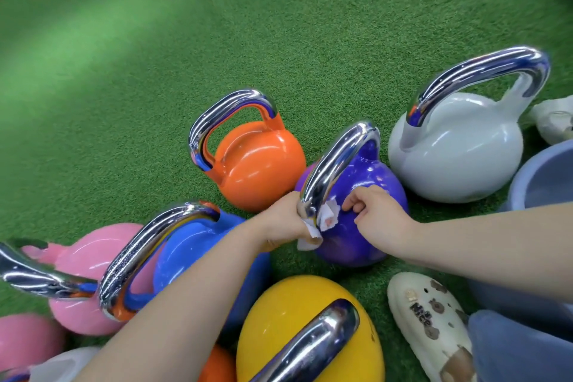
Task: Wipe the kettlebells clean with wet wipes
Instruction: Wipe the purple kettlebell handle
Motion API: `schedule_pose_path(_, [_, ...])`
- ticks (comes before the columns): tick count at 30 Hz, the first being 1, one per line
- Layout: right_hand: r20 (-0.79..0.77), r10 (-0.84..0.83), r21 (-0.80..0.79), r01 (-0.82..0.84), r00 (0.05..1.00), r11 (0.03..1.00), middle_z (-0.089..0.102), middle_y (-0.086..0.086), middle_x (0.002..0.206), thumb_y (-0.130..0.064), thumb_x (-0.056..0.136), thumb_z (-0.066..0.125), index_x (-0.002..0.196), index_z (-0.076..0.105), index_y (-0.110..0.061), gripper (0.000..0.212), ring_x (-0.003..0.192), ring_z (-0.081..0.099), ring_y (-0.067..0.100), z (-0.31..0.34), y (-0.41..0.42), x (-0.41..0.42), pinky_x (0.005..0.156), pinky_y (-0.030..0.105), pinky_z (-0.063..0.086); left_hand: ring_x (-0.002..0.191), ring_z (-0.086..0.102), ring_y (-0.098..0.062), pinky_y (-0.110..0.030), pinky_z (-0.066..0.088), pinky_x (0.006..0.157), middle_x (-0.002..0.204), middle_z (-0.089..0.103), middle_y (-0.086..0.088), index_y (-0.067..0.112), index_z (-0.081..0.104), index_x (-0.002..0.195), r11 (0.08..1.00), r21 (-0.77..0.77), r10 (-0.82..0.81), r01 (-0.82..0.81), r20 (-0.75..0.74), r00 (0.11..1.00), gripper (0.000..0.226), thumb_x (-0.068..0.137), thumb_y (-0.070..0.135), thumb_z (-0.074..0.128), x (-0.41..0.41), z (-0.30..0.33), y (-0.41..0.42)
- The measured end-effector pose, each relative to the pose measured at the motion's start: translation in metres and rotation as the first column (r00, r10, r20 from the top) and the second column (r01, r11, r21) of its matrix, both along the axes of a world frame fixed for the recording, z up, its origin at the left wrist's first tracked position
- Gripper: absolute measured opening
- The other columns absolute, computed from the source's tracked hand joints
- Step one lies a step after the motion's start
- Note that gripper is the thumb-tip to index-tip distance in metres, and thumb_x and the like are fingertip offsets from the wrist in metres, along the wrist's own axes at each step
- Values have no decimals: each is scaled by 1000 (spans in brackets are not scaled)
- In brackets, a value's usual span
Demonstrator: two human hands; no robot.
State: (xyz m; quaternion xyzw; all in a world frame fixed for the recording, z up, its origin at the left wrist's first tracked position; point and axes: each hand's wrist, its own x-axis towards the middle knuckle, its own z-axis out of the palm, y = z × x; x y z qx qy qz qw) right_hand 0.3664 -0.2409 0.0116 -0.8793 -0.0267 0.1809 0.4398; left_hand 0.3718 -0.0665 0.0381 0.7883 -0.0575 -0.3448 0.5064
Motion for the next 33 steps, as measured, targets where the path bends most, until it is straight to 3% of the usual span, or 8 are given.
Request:
schedule_pose_path(4, [-28,-1,48,3,1000,999,45,1,92,12,77,40,68,48,-27,40,68,42,1,-5,-2,4,61,8,32,52,52,0,-17,41,55,57,57,12,20,61,58,990,-82,-120,111,-114,986,33,63,-12,64,9,19,-3])
schedule_pose_path(8, [-21,-16,51,17,1000,999,44,-2,87,12,77,38,77,54,-19,35,68,43,1,-6,-2,2,61,5,32,51,49,-2,-16,40,52,56,56,11,23,58,62,966,-149,213,-211,1,977,33,70,-6,69,-17,-4,-12])
schedule_pose_path(12, [-7,-54,66,54,999,996,48,3,94,12,77,39,72,53,-21,36,68,43,3,-5,0,3,63,6,32,60,48,-10,-25,40,62,59,54,4,21,52,61,879,-25,467,-476,249,849,33,78,-2,69,-33,-28,-29])
schedule_pose_path(16, [-23,-44,64,46,999,997,47,0,88,10,79,39,77,56,-19,33,69,43,3,-3,-1,5,60,7,32,63,49,-14,-22,42,60,66,54,-6,10,57,70,945,-73,326,-319,142,935,18,80,9,71,-23,-14,-17])
schedule_pose_path(21, [-41,-23,78,26,999,997,48,0,88,11,78,40,66,52,-26,41,73,45,7,-7,-3,8,62,11,35,62,55,-6,-17,43,63,60,57,8,18,55,67,979,-13,204,-206,195,959,27,80,39,66,-5,8,-19])
schedule_pose_path(26, [-70,-18,104,26,997,994,48,-4,76,13,75,41,64,49,-25,41,77,47,15,-8,-3,9,62,18,37,55,60,-10,-9,42,50,59,50,1,12,52,82,941,93,318,-324,75,945,35,95,42,41,22,39,-45])
schedule_pose_path(30, [-130,-42,173,65,991,983,49,-6,76,13,79,36,66,51,-21,39,83,50,19,-15,-2,11,69,21,38,107,58,-26,-34,39,102,115,63,-8,2,59,114,912,186,372,-365,-2,928,96,70,84,35,42,51,-67])
schedule_pose_path(33, [-169,-45,224,83,984,971,52,-1,77,14,79,32,72,56,-14,37,74,45,15,-14,-2,11,71,23,38,126,43,-25,-29,26,107,138,46,-7,0,46,132,927,206,312,-315,47,949,81,91,65,21,58,58,-75])
